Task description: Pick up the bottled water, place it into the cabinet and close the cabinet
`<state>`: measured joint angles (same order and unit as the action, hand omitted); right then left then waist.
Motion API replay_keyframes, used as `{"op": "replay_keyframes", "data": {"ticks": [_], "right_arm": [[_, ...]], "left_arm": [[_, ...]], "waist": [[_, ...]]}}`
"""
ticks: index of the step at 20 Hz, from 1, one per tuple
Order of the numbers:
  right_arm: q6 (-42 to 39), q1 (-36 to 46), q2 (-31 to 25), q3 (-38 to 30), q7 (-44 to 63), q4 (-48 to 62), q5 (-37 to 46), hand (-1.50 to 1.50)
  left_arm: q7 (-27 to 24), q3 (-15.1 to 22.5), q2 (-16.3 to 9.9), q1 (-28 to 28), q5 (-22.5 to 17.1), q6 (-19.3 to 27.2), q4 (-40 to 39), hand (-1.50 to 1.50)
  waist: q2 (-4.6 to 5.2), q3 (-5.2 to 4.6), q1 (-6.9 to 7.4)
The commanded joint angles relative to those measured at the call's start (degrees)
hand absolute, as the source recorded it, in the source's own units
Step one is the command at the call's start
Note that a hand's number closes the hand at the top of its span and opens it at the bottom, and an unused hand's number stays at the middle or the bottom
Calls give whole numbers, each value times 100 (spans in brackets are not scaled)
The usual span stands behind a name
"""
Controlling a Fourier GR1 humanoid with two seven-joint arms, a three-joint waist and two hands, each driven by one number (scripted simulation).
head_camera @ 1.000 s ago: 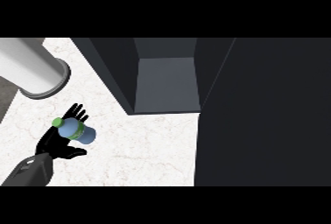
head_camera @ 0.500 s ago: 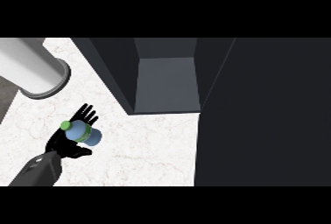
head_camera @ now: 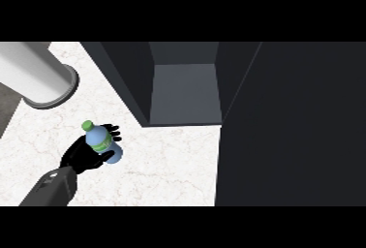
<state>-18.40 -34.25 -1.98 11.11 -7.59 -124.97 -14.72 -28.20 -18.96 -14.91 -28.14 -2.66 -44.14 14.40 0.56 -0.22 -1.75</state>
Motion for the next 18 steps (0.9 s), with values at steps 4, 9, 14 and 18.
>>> {"op": "replay_keyframes", "data": {"ticks": [4,9,14,18], "right_arm": [[81,7,188,280,-326,300,334,-150],[81,309,9,-121,-113,420,89,-150],[101,-28,85,35,-212,248,165,-150],[-99,-182,-170,-132,-65,51,-159,-150]], "left_arm": [[-686,55,117,238,-37,-822,88,150],[-874,36,184,269,-63,-318,290,150],[-1245,-529,468,672,-592,862,449,150],[-1472,-472,619,847,-655,930,630,150]], "waist": [[-19,3,34],[-23,10,88],[-51,14,142],[-55,17,120]]}}
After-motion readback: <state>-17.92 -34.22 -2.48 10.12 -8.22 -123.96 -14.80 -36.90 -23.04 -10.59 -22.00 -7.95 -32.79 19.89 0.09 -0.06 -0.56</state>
